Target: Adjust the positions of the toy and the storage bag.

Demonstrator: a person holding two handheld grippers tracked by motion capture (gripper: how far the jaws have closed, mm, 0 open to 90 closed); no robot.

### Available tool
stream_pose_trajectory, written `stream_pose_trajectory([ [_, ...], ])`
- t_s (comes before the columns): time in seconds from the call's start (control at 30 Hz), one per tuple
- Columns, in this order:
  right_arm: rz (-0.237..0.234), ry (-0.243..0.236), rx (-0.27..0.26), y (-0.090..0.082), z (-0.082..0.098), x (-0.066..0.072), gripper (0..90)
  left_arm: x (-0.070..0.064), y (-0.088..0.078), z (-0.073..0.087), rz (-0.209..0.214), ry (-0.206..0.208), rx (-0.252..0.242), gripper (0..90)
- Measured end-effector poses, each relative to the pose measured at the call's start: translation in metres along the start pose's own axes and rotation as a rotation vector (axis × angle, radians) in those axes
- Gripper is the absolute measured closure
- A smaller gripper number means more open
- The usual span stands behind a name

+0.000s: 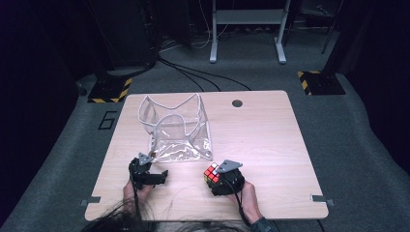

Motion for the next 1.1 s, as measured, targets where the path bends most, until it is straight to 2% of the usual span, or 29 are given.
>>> stream_pose_trajectory([
  [0.07,-0.017,0.010,-0.009,-0.004,0.000,0.000,11.3,0.000,0.000,0.000,0.000,0.001,0.002,0.5],
  [0.17,-0.031,0.017,-0.012,-0.007,0.000,-0.001,8.1,0.000,0.000,0.000,0.001,0.001,0.001,0.5],
  [0.33,-0.036,0.023,-0.006,-0.016,0.001,-0.004,4.2,0.000,0.000,0.000,0.000,0.001,0.000,0.5],
  [0.5,-0.051,0.021,0.022,-0.026,0.010,-0.009,1.7,0.000,0.000,0.000,0.001,0.001,0.001,0.5],
  [0.6,-0.043,0.041,0.025,-0.031,0.016,-0.013,1.7,0.000,0.000,0.000,0.001,0.001,0.001,0.5],
  [0.73,-0.014,0.059,0.025,-0.040,0.026,-0.025,1.7,0.000,0.000,0.000,0.001,-0.001,0.001,0.5],
  [1.0,0.065,0.142,0.025,-0.056,0.048,-0.059,2.0,0.000,0.000,0.000,-0.001,0.002,0.002,0.5],
  [1.03,0.065,0.142,0.025,-0.056,0.048,-0.059,2.0,0.000,0.000,0.000,-0.001,0.002,0.003,0.5],
  [1.1,0.082,0.162,0.028,-0.058,0.053,-0.068,2.1,0.000,0.000,0.000,-0.002,0.006,0.003,0.5],
])
Point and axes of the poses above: each handheld gripper's, and its own axes: y roughly forward along the jaws, z roughly out of its underside, x roughly to its left, the point moved 7 cm from there along y, roughly forward along the jaws, and after that the axes turned 2 degrees about x, right-handed, at the moved point
